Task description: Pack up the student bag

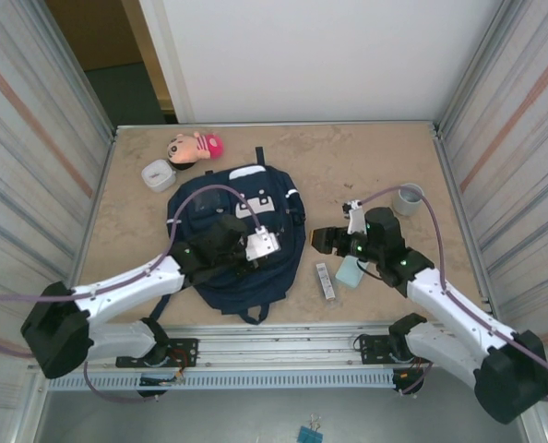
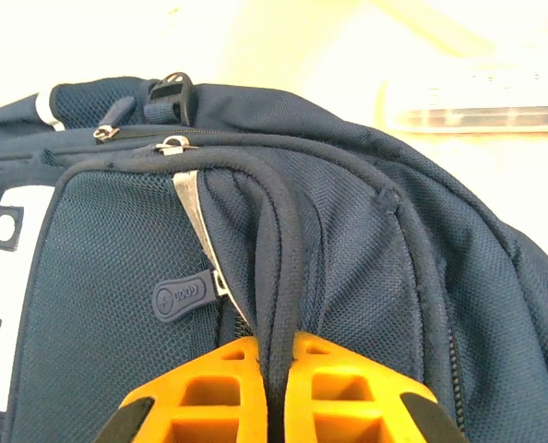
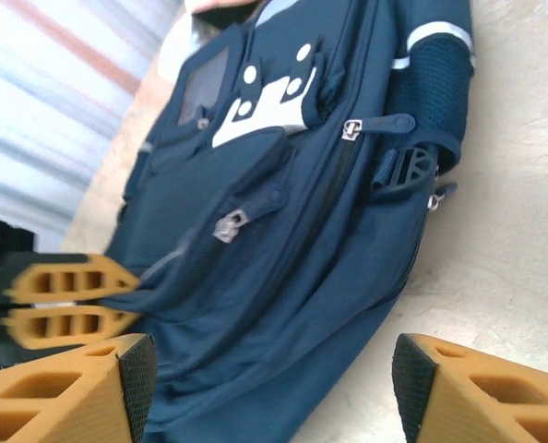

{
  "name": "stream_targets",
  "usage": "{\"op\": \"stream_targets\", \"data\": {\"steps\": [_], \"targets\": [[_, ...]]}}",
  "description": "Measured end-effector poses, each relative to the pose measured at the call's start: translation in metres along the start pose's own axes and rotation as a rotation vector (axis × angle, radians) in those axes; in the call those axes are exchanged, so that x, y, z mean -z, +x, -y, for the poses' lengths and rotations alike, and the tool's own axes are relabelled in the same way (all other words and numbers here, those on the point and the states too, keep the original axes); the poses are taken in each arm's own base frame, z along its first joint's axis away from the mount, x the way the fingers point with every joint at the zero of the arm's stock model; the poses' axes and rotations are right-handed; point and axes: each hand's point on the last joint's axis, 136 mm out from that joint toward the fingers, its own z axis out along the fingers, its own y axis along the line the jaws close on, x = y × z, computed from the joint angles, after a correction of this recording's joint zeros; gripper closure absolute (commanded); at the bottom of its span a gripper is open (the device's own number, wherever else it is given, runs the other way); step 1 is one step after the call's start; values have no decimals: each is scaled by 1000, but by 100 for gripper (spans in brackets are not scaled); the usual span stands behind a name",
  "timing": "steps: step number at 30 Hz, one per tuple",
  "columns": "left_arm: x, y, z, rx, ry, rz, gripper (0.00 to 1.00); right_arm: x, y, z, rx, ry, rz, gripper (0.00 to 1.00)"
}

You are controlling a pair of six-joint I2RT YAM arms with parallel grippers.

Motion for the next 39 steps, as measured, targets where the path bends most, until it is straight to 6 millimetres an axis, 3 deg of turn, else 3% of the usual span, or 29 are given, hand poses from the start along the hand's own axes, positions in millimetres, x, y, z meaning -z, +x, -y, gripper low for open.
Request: {"op": "stream_targets", "data": {"steps": [7, 11, 19, 25, 34, 39], "targets": [[22, 5, 13, -86, 85, 11, 100, -34, -54, -9, 77, -134, -98, 28], [29, 7, 12, -114, 91, 15, 100, -56, -62, -2, 79, -201, -160, 28], [43, 1, 9, -142, 75, 53, 100, -96, -45, 14, 58, -288, -313, 30], [43, 1, 10, -142, 78, 58, 100, -115, -32, 16, 60, -340, -406, 31], [41, 1, 7, -132, 71, 73, 100, -118, 7, 21, 36, -337, -543, 35], [40, 2, 6, -127, 72, 86, 100, -115, 14, 21, 49, -332, -570, 51]]}}
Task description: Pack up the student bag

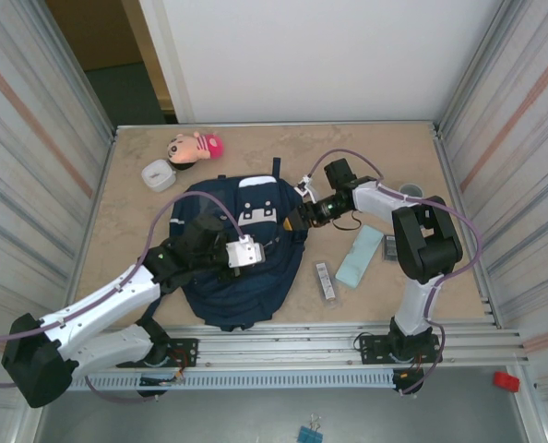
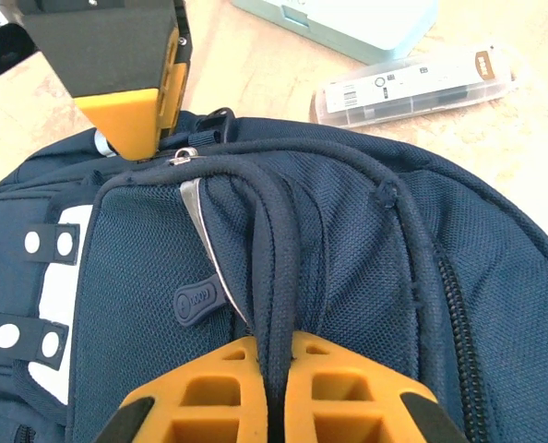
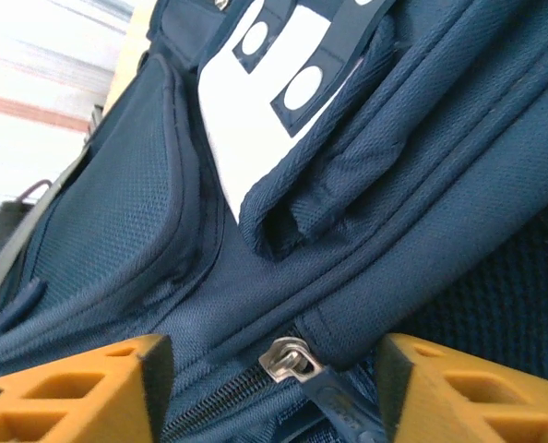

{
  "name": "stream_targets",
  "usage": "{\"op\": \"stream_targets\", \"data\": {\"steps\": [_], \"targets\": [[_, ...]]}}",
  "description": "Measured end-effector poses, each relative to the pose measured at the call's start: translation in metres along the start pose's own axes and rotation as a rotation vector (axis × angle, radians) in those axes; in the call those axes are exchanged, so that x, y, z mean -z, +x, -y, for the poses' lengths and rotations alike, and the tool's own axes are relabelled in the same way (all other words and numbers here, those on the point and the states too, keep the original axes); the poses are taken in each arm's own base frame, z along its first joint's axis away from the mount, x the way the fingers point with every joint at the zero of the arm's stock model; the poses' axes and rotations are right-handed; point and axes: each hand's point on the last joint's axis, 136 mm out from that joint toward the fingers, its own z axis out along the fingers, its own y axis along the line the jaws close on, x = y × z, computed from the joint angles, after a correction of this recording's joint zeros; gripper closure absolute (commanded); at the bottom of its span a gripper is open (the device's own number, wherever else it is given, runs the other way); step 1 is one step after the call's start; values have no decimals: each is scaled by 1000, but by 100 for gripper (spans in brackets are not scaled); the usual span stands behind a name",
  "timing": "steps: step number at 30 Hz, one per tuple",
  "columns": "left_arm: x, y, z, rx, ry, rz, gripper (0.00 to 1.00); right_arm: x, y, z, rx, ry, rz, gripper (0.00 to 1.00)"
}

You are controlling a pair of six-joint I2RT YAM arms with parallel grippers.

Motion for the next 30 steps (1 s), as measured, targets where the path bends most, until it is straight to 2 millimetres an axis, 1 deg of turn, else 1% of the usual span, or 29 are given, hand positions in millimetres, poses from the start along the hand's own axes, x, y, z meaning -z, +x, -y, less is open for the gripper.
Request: {"op": "stream_targets", "data": {"steps": [2, 5, 9, 11, 17, 21, 25, 30], "targets": [[0, 0, 0, 2, 2, 3, 100, 0, 2, 0, 1, 1, -7, 62], [0, 0, 0, 2, 3, 5, 100, 0, 4, 0, 0, 1, -14, 74], [0, -1, -1, 1, -2, 10, 100, 0, 4, 1, 0, 8, -15, 94], [-1, -1, -2, 1, -5, 12, 100, 0, 4, 2, -6, 10, -15, 100], [-1, -1, -5, 5, -23, 8, 100, 8, 0, -1, -8, 53, 10, 100], [-1, 0, -7, 14, -34, 2, 100, 17, -5, -9, 11, 81, 40, 100], [-1, 0, -12, 37, -61, -1, 100, 24, -9, -18, -5, 80, 58, 100], [-5, 3, -21, 63, -104, -21, 100, 27, -2, -25, -37, 95, 55, 100]]}}
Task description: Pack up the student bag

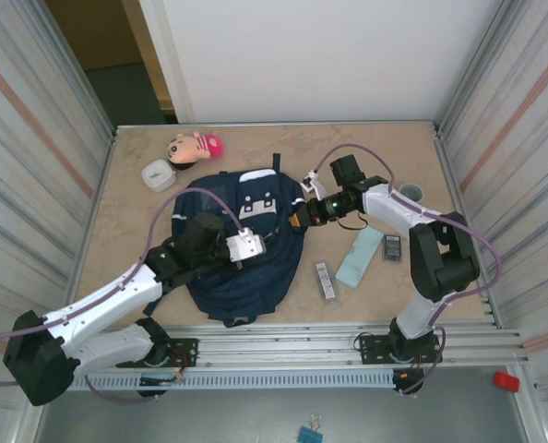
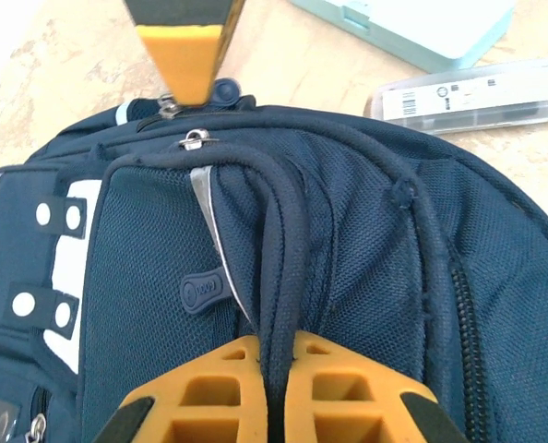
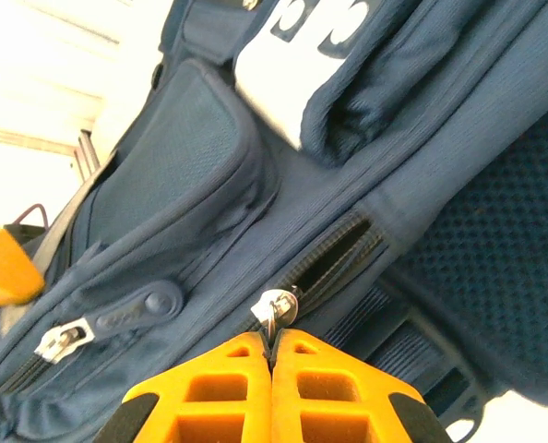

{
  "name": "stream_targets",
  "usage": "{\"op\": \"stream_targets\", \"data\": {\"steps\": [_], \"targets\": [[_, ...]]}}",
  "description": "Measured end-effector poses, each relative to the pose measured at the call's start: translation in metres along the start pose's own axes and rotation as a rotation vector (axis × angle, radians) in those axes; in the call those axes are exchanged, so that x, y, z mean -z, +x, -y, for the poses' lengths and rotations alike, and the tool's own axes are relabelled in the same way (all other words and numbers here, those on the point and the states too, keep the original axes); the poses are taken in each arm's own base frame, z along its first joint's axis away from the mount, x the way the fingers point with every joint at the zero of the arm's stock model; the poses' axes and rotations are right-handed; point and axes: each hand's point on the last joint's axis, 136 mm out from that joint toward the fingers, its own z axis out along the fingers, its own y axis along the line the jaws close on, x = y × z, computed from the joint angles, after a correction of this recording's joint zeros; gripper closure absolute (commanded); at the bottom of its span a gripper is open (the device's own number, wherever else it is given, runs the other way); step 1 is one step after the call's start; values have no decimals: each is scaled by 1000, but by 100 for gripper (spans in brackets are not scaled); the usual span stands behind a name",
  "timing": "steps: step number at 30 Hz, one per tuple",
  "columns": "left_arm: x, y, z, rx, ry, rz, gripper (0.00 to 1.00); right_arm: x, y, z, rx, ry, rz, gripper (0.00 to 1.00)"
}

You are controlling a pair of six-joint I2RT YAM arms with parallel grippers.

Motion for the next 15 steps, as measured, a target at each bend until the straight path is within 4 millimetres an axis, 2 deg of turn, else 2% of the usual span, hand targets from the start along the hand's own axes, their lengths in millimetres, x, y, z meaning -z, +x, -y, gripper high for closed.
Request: {"op": "stream_targets", "data": {"steps": [15], "targets": [[-12, 9, -4, 58, -23, -46, 100, -2, 33, -21, -99, 71, -101, 100]]}}
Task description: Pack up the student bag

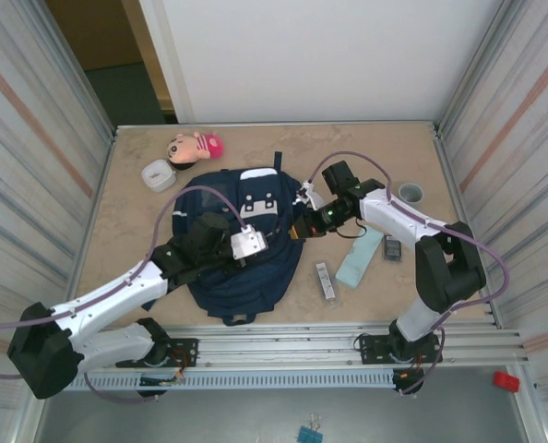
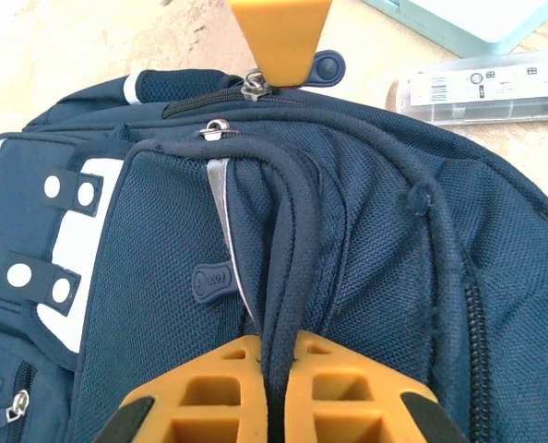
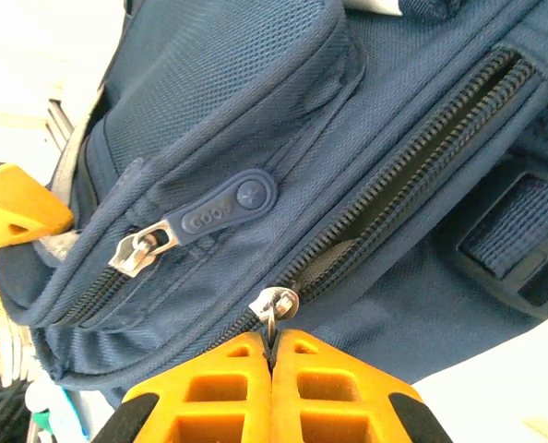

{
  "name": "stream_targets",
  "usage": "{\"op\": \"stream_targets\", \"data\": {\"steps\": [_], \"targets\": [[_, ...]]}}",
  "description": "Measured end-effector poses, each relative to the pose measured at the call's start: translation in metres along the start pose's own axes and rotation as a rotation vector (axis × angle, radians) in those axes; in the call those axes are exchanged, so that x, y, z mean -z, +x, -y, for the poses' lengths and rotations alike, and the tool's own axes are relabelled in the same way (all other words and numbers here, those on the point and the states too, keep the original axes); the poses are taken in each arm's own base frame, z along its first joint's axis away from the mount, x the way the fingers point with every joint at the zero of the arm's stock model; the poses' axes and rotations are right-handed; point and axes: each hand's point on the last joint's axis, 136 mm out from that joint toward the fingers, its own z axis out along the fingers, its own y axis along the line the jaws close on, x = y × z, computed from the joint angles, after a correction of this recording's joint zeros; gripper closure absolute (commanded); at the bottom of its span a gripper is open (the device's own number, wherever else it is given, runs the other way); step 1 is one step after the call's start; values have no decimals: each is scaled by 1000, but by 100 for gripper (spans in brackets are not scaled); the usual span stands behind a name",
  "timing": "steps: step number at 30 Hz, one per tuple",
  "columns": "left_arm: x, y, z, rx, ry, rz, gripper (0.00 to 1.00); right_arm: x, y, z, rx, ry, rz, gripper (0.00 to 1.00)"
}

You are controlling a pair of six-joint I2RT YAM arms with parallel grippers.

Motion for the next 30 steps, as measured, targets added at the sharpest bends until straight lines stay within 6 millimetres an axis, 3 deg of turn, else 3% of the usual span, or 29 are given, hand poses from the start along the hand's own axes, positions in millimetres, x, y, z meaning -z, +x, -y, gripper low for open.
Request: {"op": "stream_targets", "data": {"steps": [11, 19, 27, 28, 30], "targets": [[-12, -2, -7, 64, -23, 1, 100, 0, 26, -29, -103, -75, -13, 100], [-17, -6, -11, 144, -38, 18, 100, -28, 46, -52, -194, -173, -58, 100], [-25, -7, -17, 249, -73, 26, 100, -41, 46, -68, -255, -222, -1, 100], [-26, -7, -17, 255, -75, 26, 100, -41, 46, -69, -262, -224, 6, 98], [-27, -8, -18, 261, -76, 33, 100, -38, 45, -69, -276, -218, 27, 77]]}}
